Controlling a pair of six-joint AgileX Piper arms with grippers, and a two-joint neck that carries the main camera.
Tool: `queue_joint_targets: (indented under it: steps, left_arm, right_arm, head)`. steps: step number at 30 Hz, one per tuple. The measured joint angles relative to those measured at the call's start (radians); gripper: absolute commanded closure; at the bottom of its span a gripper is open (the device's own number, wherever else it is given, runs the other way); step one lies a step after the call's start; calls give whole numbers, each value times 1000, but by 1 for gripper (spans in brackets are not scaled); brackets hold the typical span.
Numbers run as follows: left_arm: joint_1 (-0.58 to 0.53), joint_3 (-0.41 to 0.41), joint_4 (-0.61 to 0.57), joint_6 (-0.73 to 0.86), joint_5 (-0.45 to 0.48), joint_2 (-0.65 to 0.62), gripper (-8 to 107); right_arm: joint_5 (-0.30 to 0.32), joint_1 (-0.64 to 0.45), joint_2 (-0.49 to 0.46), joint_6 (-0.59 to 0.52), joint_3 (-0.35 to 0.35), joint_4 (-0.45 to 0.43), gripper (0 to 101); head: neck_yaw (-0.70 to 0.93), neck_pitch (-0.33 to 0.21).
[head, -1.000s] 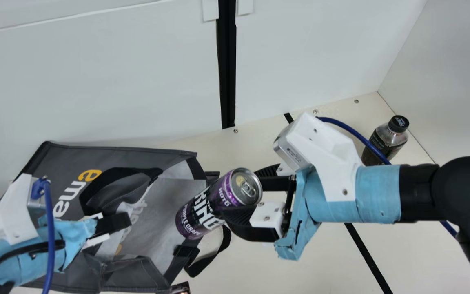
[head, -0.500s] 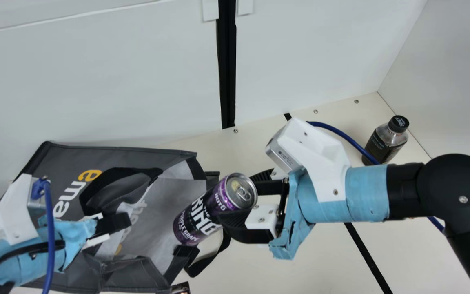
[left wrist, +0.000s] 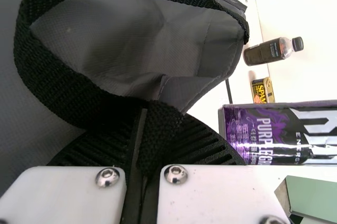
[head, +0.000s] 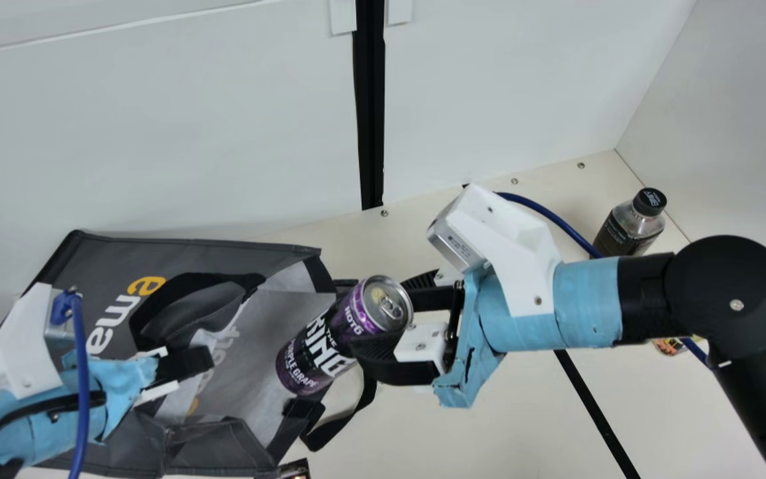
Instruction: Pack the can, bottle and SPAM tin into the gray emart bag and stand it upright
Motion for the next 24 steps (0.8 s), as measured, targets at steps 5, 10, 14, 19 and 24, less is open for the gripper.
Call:
queue_joint_targets:
  steps: [5,10,14,19,24]
  left_arm:
    - [0,0,0,0,0,0,107]
    - [0,0,0,0,0,0,107]
    - [0,0,0,0,0,0,107]
    - [0,0,0,0,0,0,107]
    - [0,0,0,0,0,0,107]
  right_arm:
    - [0,-25,9,-13,0,17,101]
    - [0,-57,11,-35,10,46,101]
    - [1,-78,12,-51,26,60,101]
    - [-17,-72,19,-65,51,68,101]
    - [-67,-39,37,-70,73,72,101]
  head:
    - [-2,0]
    - [-2,0]
    - [-2,0]
    - [-2,0]
    - [-2,0]
